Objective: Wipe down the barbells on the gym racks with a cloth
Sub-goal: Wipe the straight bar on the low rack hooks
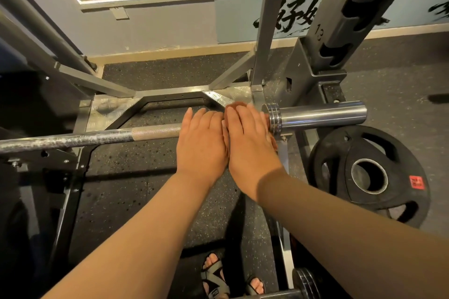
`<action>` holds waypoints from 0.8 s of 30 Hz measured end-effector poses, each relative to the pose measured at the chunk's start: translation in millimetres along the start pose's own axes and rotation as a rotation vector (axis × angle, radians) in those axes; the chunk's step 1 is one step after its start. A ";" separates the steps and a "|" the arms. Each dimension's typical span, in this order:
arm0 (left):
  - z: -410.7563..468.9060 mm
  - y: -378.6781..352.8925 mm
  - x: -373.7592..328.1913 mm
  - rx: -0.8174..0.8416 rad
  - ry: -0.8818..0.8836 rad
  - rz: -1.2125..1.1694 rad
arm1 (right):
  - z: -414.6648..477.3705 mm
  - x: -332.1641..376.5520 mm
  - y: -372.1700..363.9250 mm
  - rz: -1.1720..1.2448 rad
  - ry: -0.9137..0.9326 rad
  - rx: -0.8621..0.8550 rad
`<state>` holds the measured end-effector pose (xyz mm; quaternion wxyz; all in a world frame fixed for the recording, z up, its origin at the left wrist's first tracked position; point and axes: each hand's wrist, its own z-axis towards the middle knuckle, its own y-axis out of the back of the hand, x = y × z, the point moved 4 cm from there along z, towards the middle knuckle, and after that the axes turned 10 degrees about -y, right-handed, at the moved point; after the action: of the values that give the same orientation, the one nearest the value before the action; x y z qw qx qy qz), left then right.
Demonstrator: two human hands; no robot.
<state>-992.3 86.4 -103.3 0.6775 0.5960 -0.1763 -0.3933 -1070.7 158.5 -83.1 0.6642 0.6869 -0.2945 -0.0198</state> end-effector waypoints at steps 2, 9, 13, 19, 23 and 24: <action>1.0 0.0 -2.1 0.019 0.001 -0.015 | -5.2 -3.2 1.1 -0.021 0.003 0.040; -0.5 1.5 0.3 0.129 -0.018 0.007 | 36.2 -2.8 5.5 0.095 -0.098 -0.012; -0.6 5.8 0.1 0.199 -0.029 0.019 | 5.4 6.6 -4.9 0.236 -0.148 -0.086; 1.7 23.5 26.0 0.205 -0.019 0.086 | 7.8 -1.4 1.6 0.274 -0.126 -0.148; -13.8 29.0 66.3 0.117 0.031 0.094 | 9.8 19.0 -12.2 0.272 -0.228 -0.196; -15.7 28.6 68.5 0.092 0.004 0.089 | 8.2 24.7 -16.8 0.246 -0.222 -0.198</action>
<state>-928.9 45.4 -95.5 0.6665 0.6189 -0.2191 -0.3532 -1047.3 139.5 -90.6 0.6892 0.5707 -0.4444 -0.0427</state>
